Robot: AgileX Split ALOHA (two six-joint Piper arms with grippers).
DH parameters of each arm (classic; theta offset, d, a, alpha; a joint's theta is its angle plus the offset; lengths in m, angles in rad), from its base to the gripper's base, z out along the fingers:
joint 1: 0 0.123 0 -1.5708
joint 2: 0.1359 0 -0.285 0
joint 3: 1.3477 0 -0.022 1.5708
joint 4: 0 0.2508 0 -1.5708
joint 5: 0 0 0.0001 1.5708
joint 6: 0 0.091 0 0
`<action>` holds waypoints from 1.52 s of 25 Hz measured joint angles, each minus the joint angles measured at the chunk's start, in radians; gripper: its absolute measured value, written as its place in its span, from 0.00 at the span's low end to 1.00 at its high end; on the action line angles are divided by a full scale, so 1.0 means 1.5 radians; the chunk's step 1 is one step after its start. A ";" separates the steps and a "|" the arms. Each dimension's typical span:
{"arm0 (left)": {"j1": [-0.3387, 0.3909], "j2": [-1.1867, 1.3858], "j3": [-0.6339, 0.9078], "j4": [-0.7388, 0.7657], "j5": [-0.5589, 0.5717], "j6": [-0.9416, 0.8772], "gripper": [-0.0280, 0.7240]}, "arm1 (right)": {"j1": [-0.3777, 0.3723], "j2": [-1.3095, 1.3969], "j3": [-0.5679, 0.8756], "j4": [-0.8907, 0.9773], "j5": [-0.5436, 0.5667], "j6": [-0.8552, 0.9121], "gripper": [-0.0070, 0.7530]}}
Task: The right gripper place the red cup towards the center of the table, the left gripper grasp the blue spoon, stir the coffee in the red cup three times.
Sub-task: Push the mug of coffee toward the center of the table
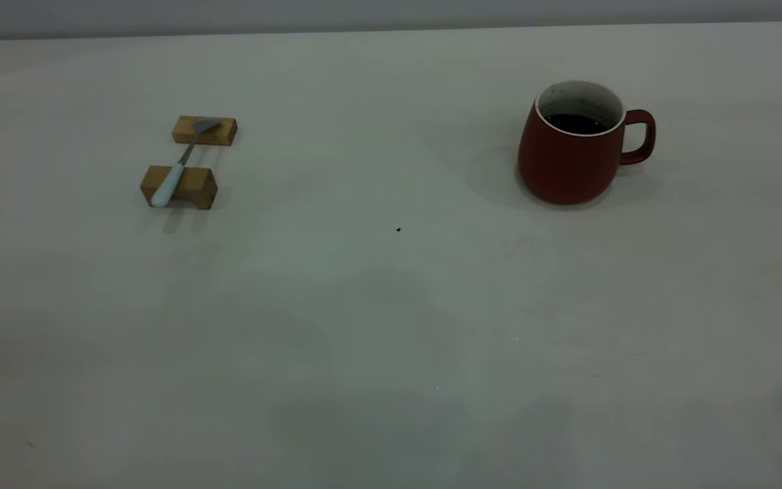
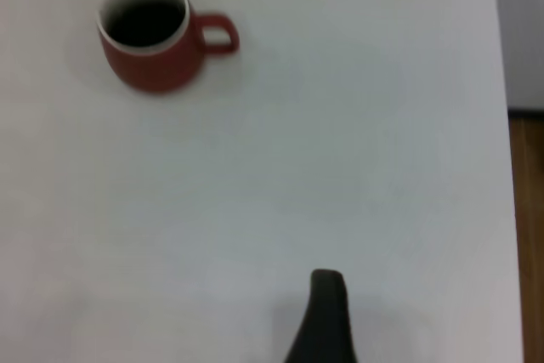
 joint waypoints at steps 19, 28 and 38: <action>0.000 0.000 0.000 0.000 0.000 0.000 0.72 | 0.010 0.764 -0.365 0.036 -0.096 -0.468 0.93; 0.000 0.000 0.000 0.000 0.000 0.000 0.72 | 0.028 0.917 -0.481 0.037 -0.120 -0.667 0.92; 0.000 0.000 0.000 0.000 0.000 0.000 0.72 | 0.070 0.990 -0.523 0.037 -0.182 -0.780 0.91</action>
